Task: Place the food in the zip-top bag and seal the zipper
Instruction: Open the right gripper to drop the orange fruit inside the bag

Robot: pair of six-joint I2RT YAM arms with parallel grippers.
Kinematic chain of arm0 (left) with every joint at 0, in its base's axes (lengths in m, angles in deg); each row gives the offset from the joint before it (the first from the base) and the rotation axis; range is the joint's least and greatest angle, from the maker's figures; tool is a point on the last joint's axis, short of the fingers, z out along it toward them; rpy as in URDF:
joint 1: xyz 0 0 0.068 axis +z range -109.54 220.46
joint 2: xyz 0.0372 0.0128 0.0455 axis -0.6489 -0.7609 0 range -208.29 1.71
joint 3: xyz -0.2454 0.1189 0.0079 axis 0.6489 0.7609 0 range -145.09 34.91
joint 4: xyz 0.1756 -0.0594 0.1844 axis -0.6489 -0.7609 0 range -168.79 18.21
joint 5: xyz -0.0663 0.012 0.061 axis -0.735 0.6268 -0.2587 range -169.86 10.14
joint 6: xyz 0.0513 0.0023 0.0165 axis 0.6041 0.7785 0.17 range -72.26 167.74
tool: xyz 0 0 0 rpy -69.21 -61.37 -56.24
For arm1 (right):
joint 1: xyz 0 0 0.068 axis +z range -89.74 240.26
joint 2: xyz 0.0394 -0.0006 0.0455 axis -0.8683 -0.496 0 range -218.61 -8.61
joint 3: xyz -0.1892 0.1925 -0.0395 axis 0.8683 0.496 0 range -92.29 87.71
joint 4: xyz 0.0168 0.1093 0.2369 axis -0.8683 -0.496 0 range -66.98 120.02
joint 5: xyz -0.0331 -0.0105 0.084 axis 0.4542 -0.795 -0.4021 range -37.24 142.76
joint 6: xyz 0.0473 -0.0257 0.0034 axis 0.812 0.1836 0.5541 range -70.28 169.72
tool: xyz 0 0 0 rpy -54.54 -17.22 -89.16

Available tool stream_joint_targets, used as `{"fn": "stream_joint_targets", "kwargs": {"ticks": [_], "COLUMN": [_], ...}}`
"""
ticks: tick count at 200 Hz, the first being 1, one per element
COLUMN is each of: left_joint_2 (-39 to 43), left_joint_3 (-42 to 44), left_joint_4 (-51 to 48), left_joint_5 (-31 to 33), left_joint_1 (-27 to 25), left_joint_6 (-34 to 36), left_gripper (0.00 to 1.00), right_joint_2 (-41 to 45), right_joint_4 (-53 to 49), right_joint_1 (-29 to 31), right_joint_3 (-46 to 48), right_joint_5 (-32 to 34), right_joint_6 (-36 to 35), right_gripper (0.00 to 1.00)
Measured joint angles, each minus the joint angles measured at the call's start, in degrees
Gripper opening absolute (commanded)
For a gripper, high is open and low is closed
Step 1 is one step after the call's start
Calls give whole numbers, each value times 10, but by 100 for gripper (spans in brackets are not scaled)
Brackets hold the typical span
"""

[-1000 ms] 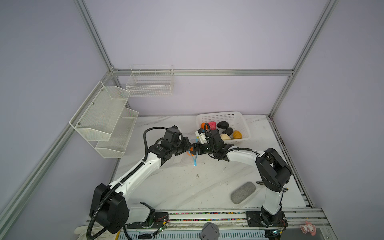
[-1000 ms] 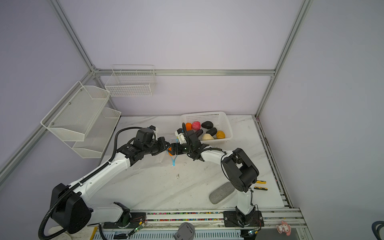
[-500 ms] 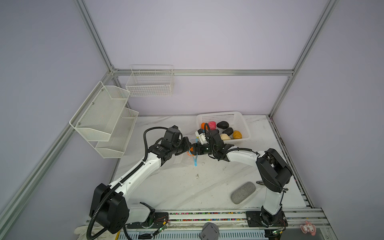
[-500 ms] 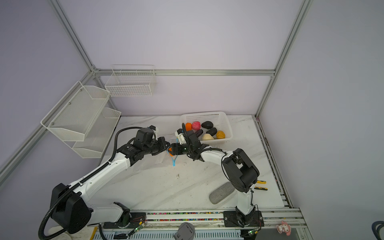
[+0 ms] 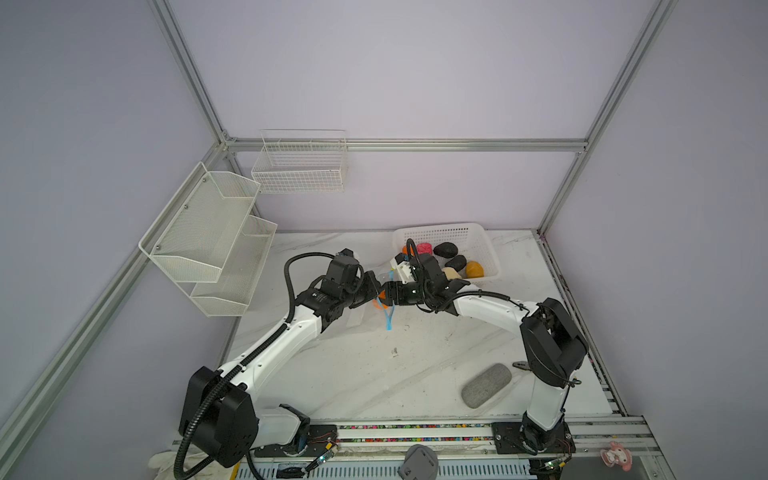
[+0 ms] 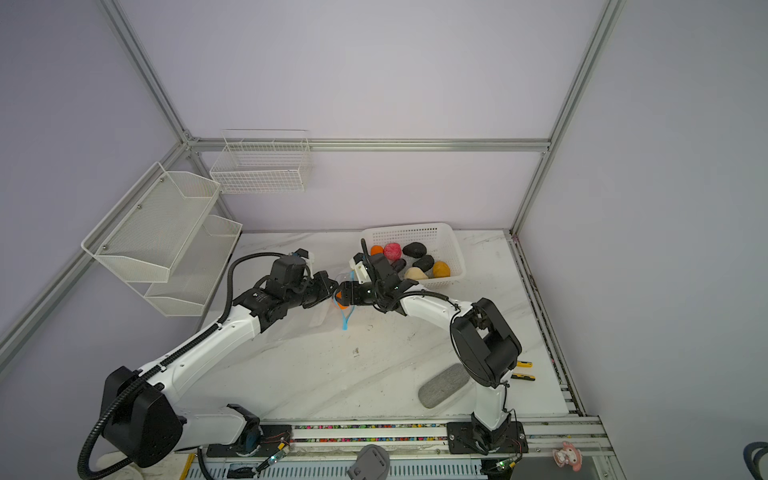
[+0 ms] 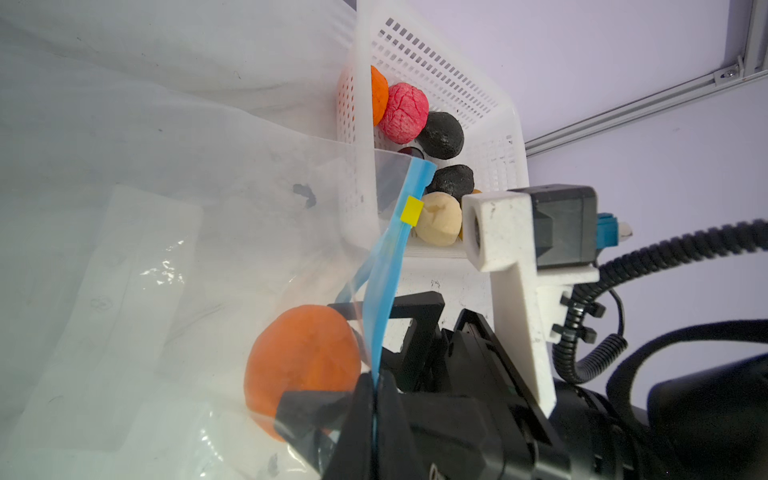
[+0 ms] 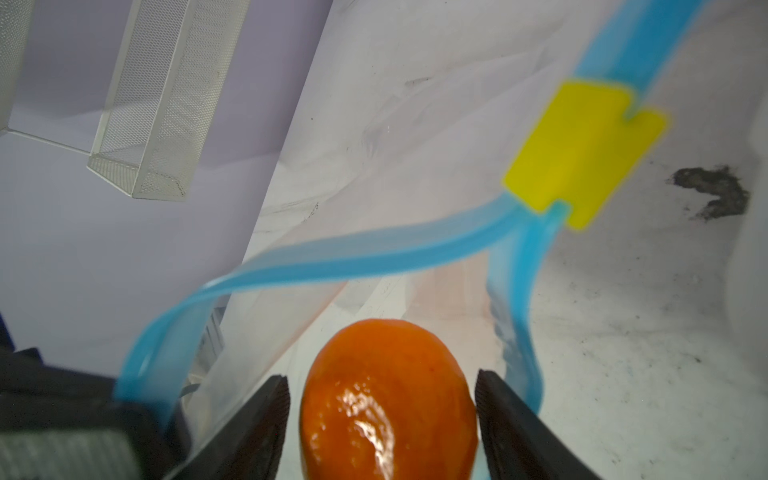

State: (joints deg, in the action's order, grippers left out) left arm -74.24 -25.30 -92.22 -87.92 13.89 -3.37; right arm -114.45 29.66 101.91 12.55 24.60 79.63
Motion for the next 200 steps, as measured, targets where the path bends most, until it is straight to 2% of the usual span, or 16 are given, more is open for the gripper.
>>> {"fn": "stream_joint_targets", "kwargs": {"ticks": [45,99,126,162,188,200], "left_joint_2": [0,0,0,0,1,1], "left_joint_3": [1,6,9,9,10,10], "left_joint_4": [3,6,6,7,8,10], "left_joint_5": [1,2,1,1,1,1], "left_joint_1": [1,2,2,2,2,2], "left_joint_6": [-4,-4,-4,-4,-5,-8], "left_gripper": [0,0,0,0,0,0], "right_joint_2": [0,0,0,3,4,4], "right_joint_4": [-39,-72,-83,-83,-82,-78], "right_joint_1": [3,7,9,9,10,10], "right_joint_3": [-19,-40,-42,-42,-41,-41], "right_joint_5": [4,13,17,19,19,18], "right_joint_6": [7,12,14,21,34,42], "right_gripper": [71,56,52,52,44,43]}}
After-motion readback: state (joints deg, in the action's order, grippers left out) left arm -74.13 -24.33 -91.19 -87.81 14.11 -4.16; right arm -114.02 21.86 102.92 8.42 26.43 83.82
